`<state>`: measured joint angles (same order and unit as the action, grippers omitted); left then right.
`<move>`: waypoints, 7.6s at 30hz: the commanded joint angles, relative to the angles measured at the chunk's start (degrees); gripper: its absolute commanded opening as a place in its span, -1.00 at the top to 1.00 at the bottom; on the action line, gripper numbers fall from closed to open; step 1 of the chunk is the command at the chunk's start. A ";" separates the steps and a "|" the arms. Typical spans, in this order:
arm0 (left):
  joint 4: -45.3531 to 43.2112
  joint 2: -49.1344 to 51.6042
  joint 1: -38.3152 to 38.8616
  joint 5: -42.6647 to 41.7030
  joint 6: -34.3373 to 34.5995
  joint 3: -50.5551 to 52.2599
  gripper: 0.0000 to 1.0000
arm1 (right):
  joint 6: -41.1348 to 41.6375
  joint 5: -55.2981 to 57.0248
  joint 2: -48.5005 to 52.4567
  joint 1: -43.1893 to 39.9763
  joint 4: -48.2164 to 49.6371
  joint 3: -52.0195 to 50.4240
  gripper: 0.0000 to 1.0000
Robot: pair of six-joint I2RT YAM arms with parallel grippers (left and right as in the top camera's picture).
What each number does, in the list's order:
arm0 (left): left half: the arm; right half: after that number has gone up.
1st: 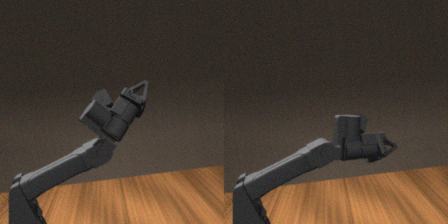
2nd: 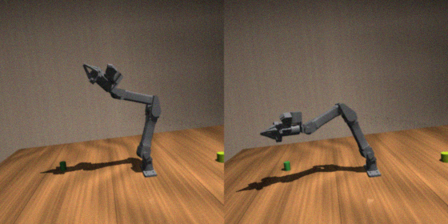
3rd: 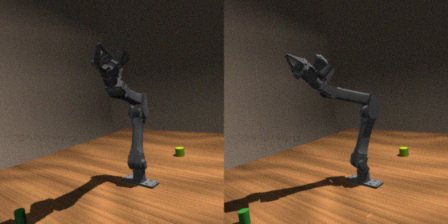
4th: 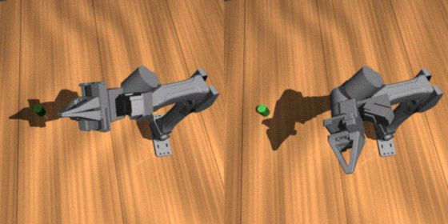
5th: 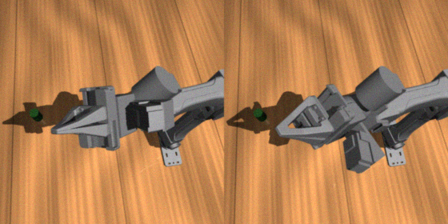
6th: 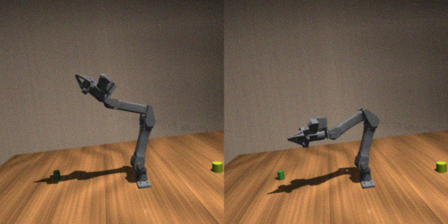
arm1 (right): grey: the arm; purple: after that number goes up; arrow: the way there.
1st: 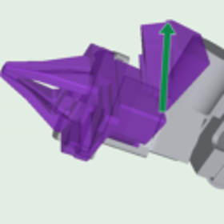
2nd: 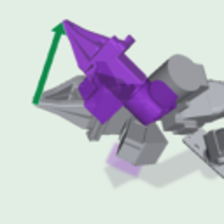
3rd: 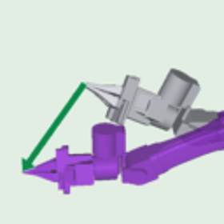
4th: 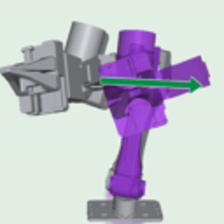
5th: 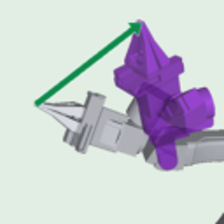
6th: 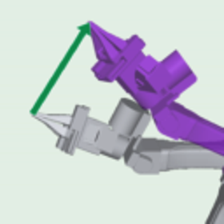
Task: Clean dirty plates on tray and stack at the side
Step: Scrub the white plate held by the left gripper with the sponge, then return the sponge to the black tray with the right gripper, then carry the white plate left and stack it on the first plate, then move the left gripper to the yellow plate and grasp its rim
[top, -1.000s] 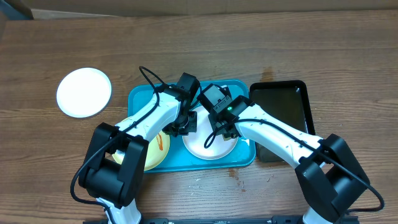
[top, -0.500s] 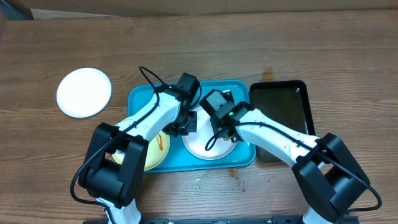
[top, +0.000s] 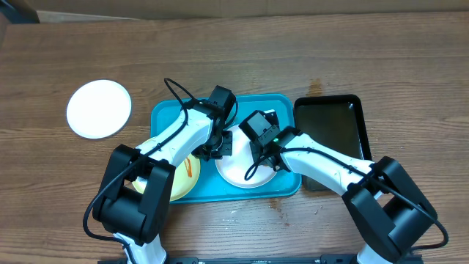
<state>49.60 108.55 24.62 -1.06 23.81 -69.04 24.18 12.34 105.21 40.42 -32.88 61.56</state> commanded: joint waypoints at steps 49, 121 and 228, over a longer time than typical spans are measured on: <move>-0.35 0.48 -0.22 1.46 -1.14 0.37 0.92 | 4.09 -27.34 -1.86 -9.90 6.56 -6.08 0.93; 12.09 -11.52 17.46 60.89 -10.47 -21.64 0.92 | -6.64 -18.78 -20.00 -42.42 -14.19 -12.07 0.93; 28.92 0.79 -34.53 6.62 -6.84 -12.85 -0.54 | -6.64 -18.80 -20.02 -42.42 -8.50 -16.24 -1.00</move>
<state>78.26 110.67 -10.57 -1.43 14.57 -82.37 17.74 -7.05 85.45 -1.89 -41.60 45.52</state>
